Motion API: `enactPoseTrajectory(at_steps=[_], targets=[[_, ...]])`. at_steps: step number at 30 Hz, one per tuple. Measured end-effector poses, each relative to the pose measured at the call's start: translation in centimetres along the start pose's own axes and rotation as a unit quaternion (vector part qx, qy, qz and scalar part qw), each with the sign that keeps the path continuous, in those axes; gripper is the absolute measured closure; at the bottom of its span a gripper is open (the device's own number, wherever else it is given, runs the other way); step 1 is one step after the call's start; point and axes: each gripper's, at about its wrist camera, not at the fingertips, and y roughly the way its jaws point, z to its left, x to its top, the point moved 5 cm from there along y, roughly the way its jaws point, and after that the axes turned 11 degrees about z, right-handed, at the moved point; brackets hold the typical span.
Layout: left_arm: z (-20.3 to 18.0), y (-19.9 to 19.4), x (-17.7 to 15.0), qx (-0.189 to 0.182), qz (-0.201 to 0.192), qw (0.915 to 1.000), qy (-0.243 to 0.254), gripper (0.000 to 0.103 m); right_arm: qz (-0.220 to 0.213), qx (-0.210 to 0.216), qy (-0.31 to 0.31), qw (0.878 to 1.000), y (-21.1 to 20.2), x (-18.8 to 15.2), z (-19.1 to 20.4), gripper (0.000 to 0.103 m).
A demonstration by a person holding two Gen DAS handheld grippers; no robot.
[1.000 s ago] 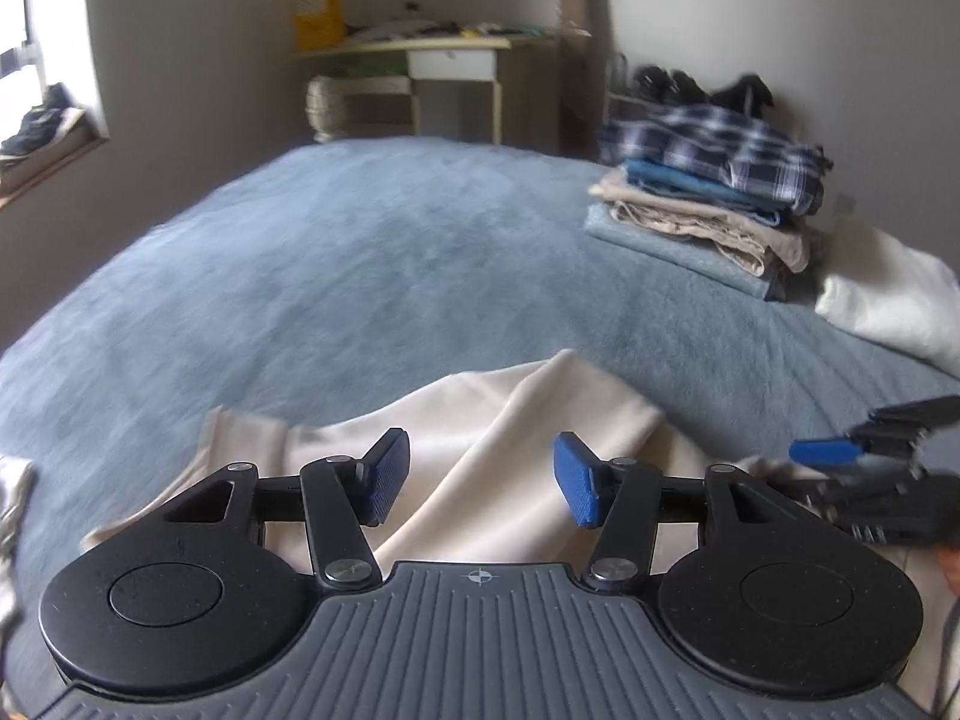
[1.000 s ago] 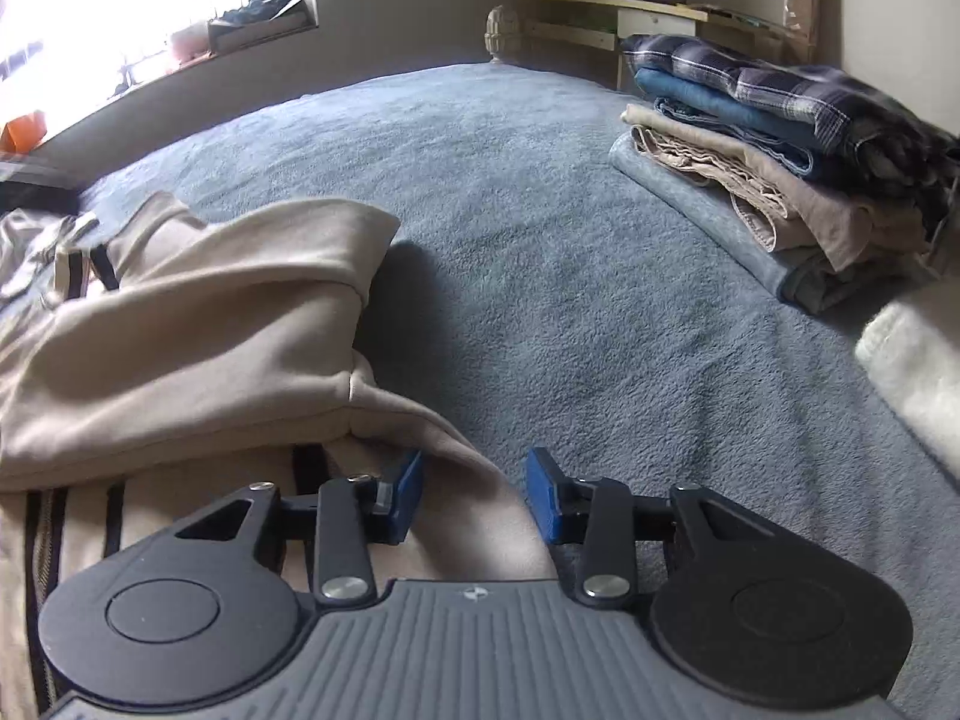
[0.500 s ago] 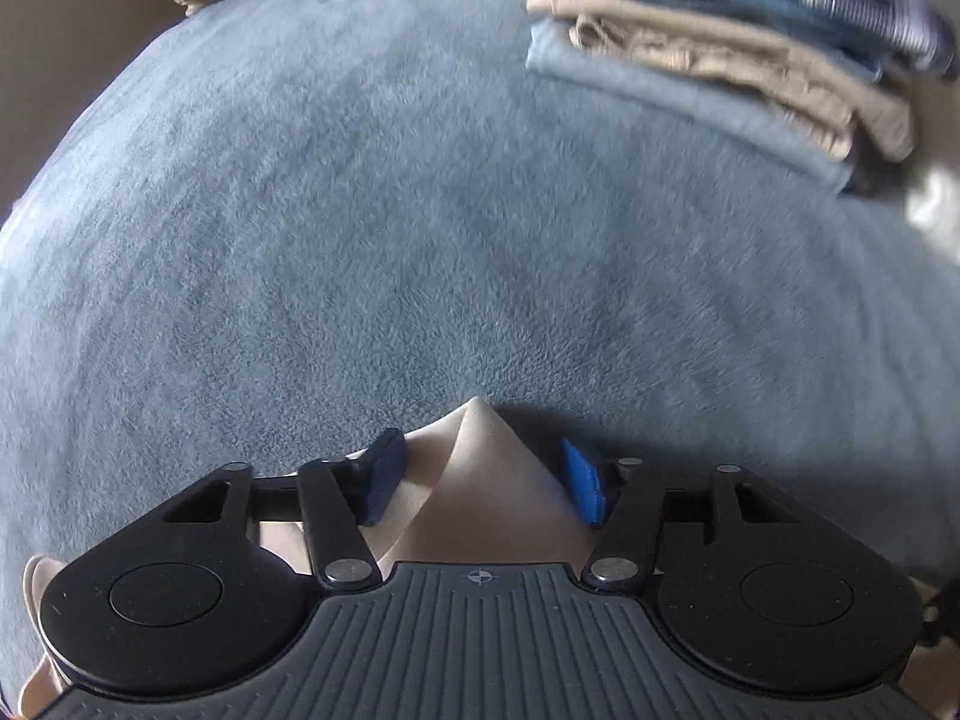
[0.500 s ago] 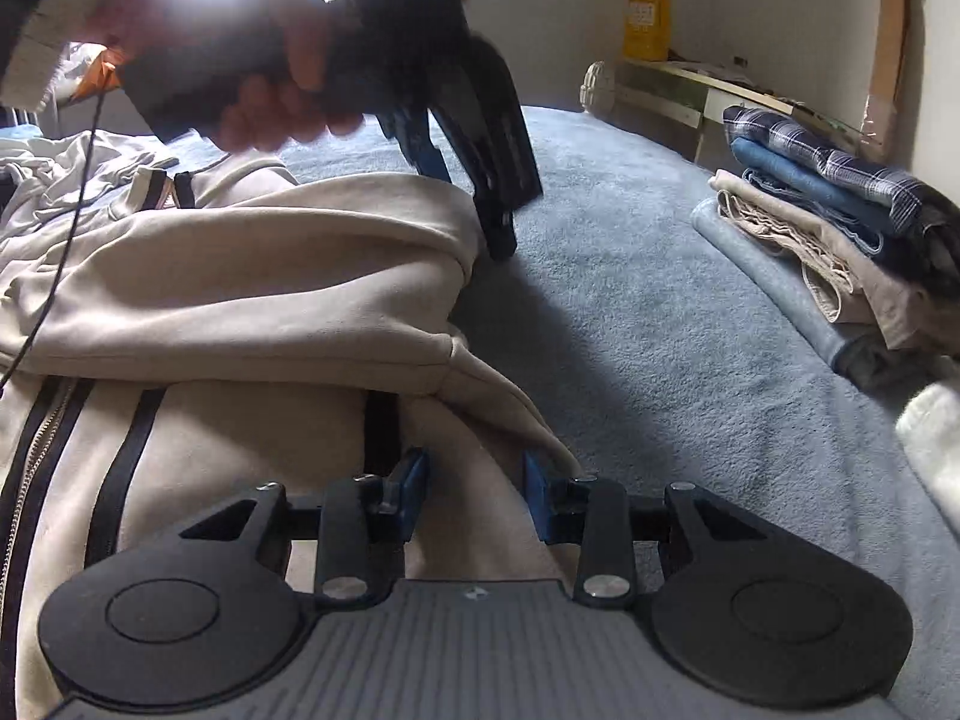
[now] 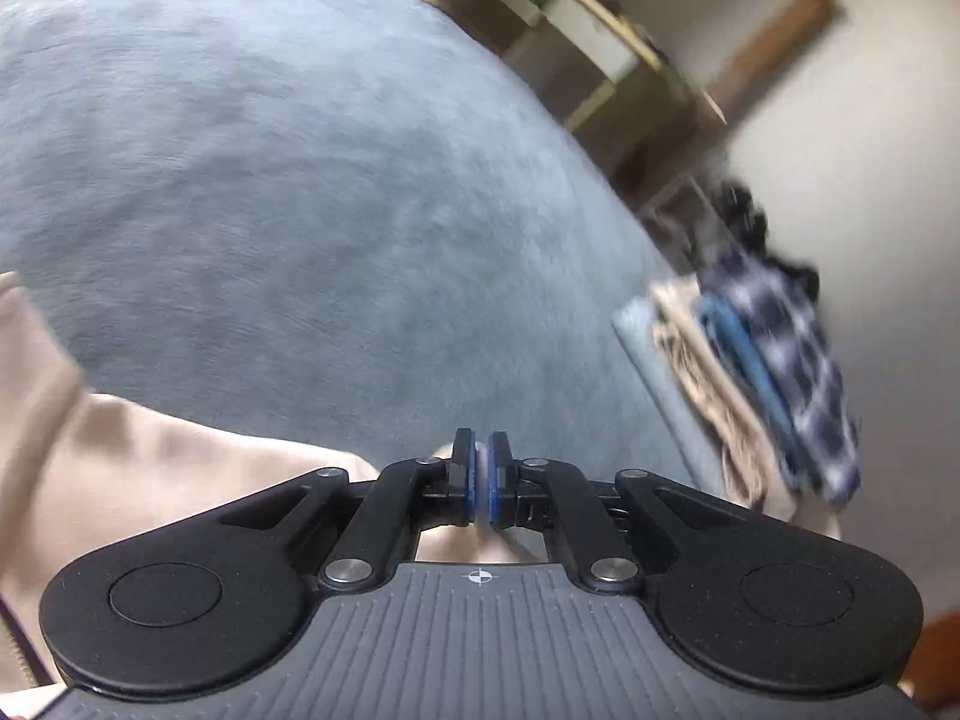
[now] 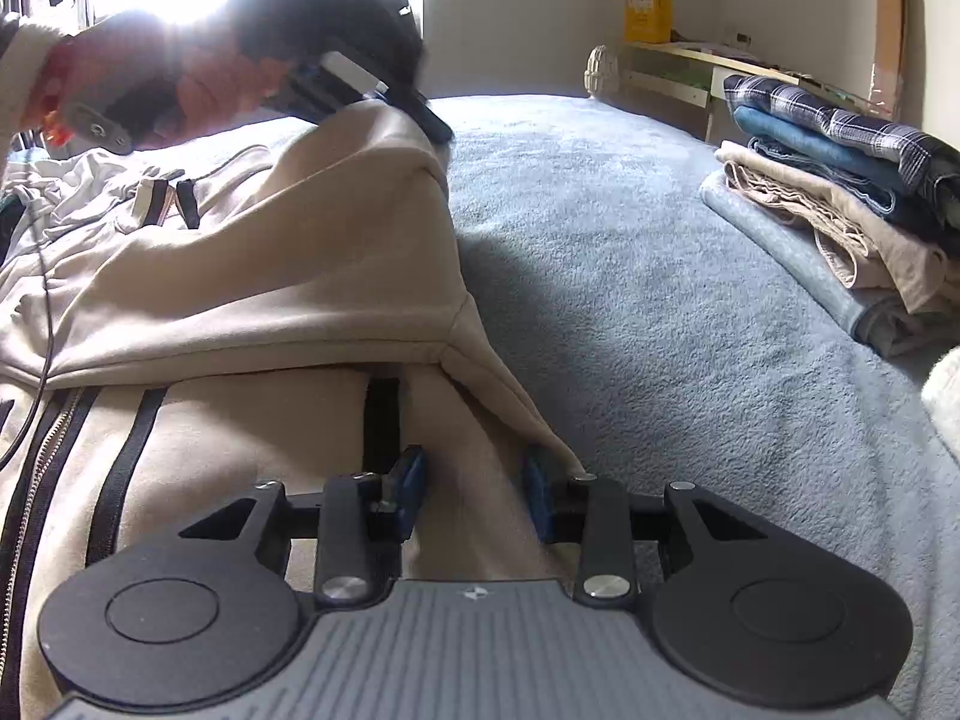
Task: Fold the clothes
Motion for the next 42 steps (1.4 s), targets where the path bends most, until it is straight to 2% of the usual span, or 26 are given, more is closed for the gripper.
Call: enactPoseTrajectory(at_steps=[2, 4, 5, 7, 9, 10, 11, 12, 13, 14, 16, 18, 20, 21, 22, 25, 27, 29, 31, 33, 35, 37, 39, 40, 41, 42], targets=[[1.5, -1.6, 0.9, -0.001, -0.037, 0.9986, -0.038, 0.103, 0.001, -0.003, -0.002, 1.000, 0.1, 0.0, 0.0, 0.066], [2.8, -2.6, 1.5, -0.009, -0.048, 0.9969, -0.062, 0.103, 0.002, -0.004, -0.001, 1.000, 0.2, -0.1, 0.0, 0.066], [3.1, -2.9, 1.8, -0.008, -0.046, 0.9970, -0.062, 0.103, 0.002, -0.005, -0.001, 1.000, 0.1, -0.1, 0.0, 0.066], [2.8, -2.5, 1.9, -0.024, -0.012, 0.9980, -0.057, 0.103, 0.002, -0.006, -0.001, 1.000, 0.1, -0.1, 0.1, 0.066], [1.3, -1.8, 2.0, -0.005, 0.012, 0.9998, -0.014, 0.100, 0.002, -0.007, -0.001, 1.000, 0.1, -0.1, 0.1, 0.066], [0.1, -1.3, 2.0, 0.010, 0.026, 0.9994, 0.018, 0.087, 0.001, -0.007, -0.001, 1.000, 0.1, -0.1, 0.2, 0.066], [-1.3, -0.5, 1.8, 0.023, 0.047, 0.9974, 0.050, 0.063, 0.001, -0.008, -0.001, 1.000, 0.1, -0.1, 0.2, 0.066], [-2.6, 0.4, 1.6, 0.036, 0.069, 0.9936, 0.082, 0.052, 0.001, -0.007, -0.001, 1.000, 0.1, -0.1, 0.2, 0.066], [-4.0, 1.2, 1.1, 0.049, 0.088, 0.9883, 0.114, 0.039, 0.000, -0.008, -0.001, 1.000, 0.1, -0.1, 0.2, 0.066], [-5.1, 2.4, 0.5, 0.070, 0.106, 0.9810, 0.146, 0.038, 0.000, -0.008, -0.002, 1.000, 0.1, -0.1, 0.2, 0.066], [-7.2, 4.8, -0.9, 0.116, 0.142, 0.9607, 0.208, 0.036, -0.002, -0.008, -0.003, 1.000, 0.1, -0.2, 0.2, 0.066], [-8.8, 7.2, -2.3, 0.175, 0.170, 0.9326, 0.266, 0.042, -0.004, -0.008, -0.005, 1.000, 0.1, -0.2, 0.1, 0.066], [-8.8, 8.8, -3.5, 0.249, 0.172, 0.9042, 0.302, 0.092, -0.005, -0.006, -0.006, 1.000, 0.1, -0.3, 0.1, 0.066], [-8.7, 8.9, -3.7, 0.256, 0.163, 0.9043, 0.300, 0.092, -0.006, -0.005, -0.006, 1.000, 0.1, -0.3, 0.0, 0.066], [-8.5, 8.6, -3.5, 0.247, 0.150, 0.9138, 0.286, 0.097, -0.008, -0.003, -0.006, 1.000, 0.1, -0.3, 0.0, 0.066], [-6.6, 6.0, -2.2, 0.200, 0.101, 0.9521, 0.208, 0.098, -0.010, 0.001, -0.005, 1.000, 0.1, -0.4, -0.2, 0.066], [-4.4, 3.5, -1.4, 0.154, 0.053, 0.9767, 0.139, 0.098, -0.010, 0.001, -0.005, 1.000, 0.1, -0.4, -0.2, 0.066], [-2.4, 1.8, -1.0, 0.106, 0.009, 0.9910, 0.081, 0.099, -0.011, 0.000, -0.007, 1.000, 0.1, -0.3, -0.1, 0.066], [-1.1, 0.6, -1.2, 0.075, -0.028, 0.9961, 0.038, 0.100, -0.011, -0.002, -0.008, 1.000, 0.1, -0.3, 0.0, 0.066], [0.0, -0.6, -0.8, 0.029, -0.064, 0.9975, -0.011, 0.102, -0.010, -0.004, -0.008, 1.000, 0.1, -0.3, 0.0, 0.066], [0.9, -1.3, -0.1, 0.021, -0.094, 0.9945, -0.040, 0.103, -0.009, -0.006, -0.008, 1.000, 0.2, -0.3, 0.1, 0.066], [1.7, -1.5, 0.9, -0.003, -0.079, 0.9943, -0.071, 0.103, -0.009, -0.008, -0.008, 1.000, 0.2, -0.4, 0.1, 0.066], [1.9, -2.8, 1.3, 0.001, -0.088, 0.9936, -0.071, 0.102, -0.010, -0.009, -0.008, 1.000, 0.3, -0.4, 0.1, 0.066], [1.9, -3.7, 1.4, 0.002, -0.092, 0.9937, -0.064, 0.095, -0.011, -0.008, -0.006, 1.000, 0.3, -0.4, 0.1, 0.066], [2.0, -4.8, 1.4, 0.003, -0.092, 0.9941, -0.057, 0.082, -0.011, -0.007, -0.005, 1.000, 0.3, -0.4, 0.0, 0.066], [2.1, -5.9, 1.4, 0.004, -0.091, 0.9945, -0.051, 0.076, -0.012, -0.007, -0.004, 1.000, 0.3, -0.4, 0.0, 0.066]])
